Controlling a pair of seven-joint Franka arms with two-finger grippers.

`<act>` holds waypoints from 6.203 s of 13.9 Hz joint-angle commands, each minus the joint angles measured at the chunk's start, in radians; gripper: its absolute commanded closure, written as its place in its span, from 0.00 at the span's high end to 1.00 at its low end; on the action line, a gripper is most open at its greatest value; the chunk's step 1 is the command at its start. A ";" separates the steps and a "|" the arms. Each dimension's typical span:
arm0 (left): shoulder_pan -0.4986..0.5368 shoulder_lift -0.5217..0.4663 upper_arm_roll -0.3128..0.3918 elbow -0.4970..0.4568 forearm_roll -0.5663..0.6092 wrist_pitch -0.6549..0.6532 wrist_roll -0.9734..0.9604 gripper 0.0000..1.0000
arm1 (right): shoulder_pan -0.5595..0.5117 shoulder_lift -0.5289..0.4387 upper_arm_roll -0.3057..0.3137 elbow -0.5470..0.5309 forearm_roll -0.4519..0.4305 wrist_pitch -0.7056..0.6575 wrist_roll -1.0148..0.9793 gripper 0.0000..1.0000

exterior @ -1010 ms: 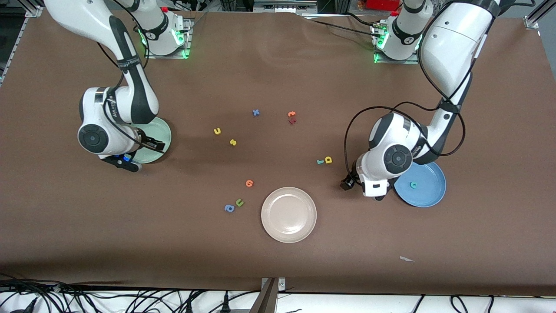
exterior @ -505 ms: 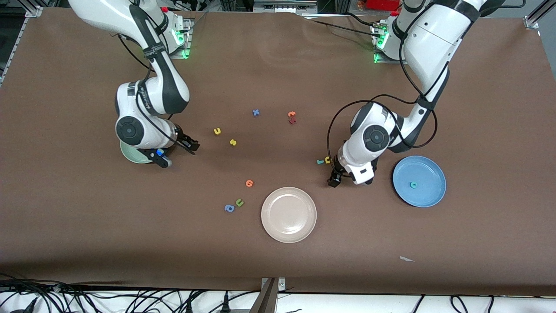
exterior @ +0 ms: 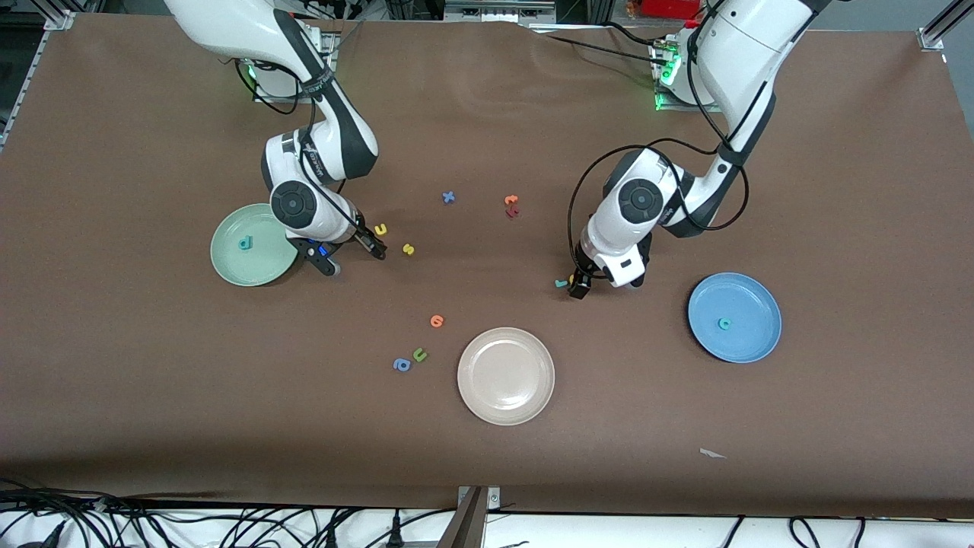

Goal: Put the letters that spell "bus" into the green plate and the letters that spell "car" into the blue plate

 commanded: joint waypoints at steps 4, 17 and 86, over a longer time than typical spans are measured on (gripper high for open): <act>-0.009 0.021 0.016 0.011 0.114 0.016 -0.120 0.95 | 0.007 -0.023 0.048 -0.093 0.013 0.121 0.104 0.65; -0.025 0.079 0.030 0.074 0.145 0.013 -0.161 0.41 | 0.033 -0.011 0.054 -0.133 0.013 0.219 0.134 0.38; -0.029 0.127 0.004 0.252 -0.015 -0.221 0.989 0.25 | 0.290 -0.083 -0.507 -0.019 0.091 -0.043 -0.799 0.24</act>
